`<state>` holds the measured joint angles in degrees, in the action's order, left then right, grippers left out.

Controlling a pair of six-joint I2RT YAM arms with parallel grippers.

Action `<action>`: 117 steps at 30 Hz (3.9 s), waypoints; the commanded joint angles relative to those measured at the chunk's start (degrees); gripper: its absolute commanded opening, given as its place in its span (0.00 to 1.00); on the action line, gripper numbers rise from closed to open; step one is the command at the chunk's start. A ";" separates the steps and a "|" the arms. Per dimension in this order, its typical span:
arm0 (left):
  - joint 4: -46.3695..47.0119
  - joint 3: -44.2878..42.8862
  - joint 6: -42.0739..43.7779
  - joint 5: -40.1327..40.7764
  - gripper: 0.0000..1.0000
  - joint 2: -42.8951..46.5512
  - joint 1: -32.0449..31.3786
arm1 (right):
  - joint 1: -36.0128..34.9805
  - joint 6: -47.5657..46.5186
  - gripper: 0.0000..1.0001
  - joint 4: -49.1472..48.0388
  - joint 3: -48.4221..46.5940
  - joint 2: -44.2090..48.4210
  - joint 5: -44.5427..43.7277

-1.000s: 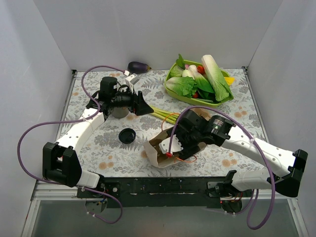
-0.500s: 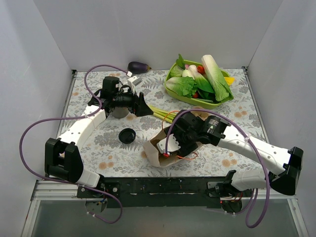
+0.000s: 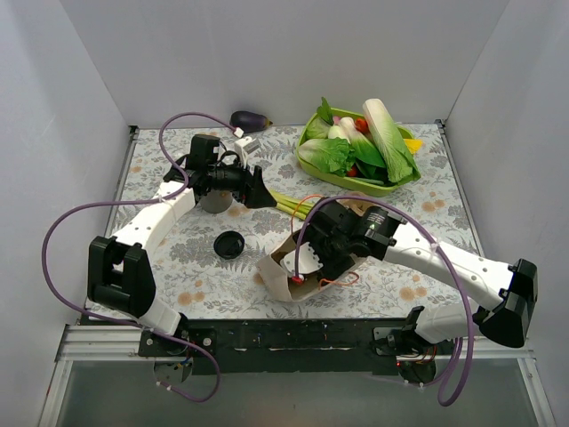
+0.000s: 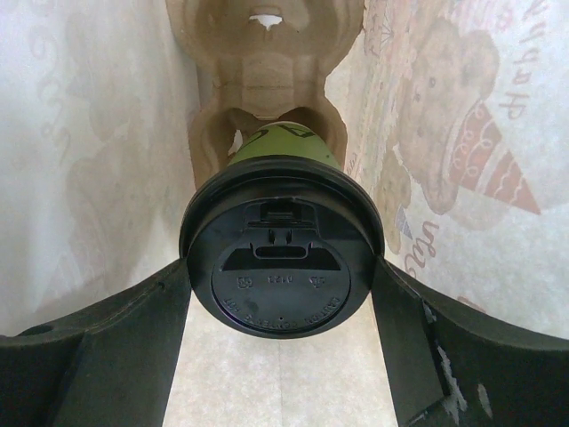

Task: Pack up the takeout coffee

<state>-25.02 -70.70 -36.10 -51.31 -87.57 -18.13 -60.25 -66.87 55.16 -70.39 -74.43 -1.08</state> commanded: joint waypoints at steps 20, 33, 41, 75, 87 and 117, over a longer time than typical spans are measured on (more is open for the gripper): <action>-12.24 -8.84 6.03 -3.27 0.74 7.84 -0.68 | 3.91 -6.79 0.01 -0.75 -1.16 -0.10 6.62; -20.43 -3.30 20.80 8.76 0.77 18.75 -3.05 | 2.77 10.25 0.01 2.31 -5.18 -3.08 5.92; -25.40 -4.71 28.41 11.59 0.77 21.12 -3.05 | -0.92 26.44 0.01 -0.84 -1.33 -0.63 -2.25; -14.97 20.42 44.09 0.43 0.76 30.88 -3.14 | -2.59 20.64 0.01 -11.39 13.70 14.75 -3.32; -9.35 23.94 48.31 0.07 0.75 26.14 -3.23 | -2.77 17.57 0.01 -10.69 16.69 20.74 -0.68; -10.32 22.00 48.40 2.18 0.75 24.38 -2.96 | 3.29 6.76 0.01 4.61 11.24 12.56 14.18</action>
<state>-35.55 -46.63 11.62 -48.99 -63.48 -21.21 -58.76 -56.47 54.37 -56.97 -60.60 7.94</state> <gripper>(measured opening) 0.752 0.839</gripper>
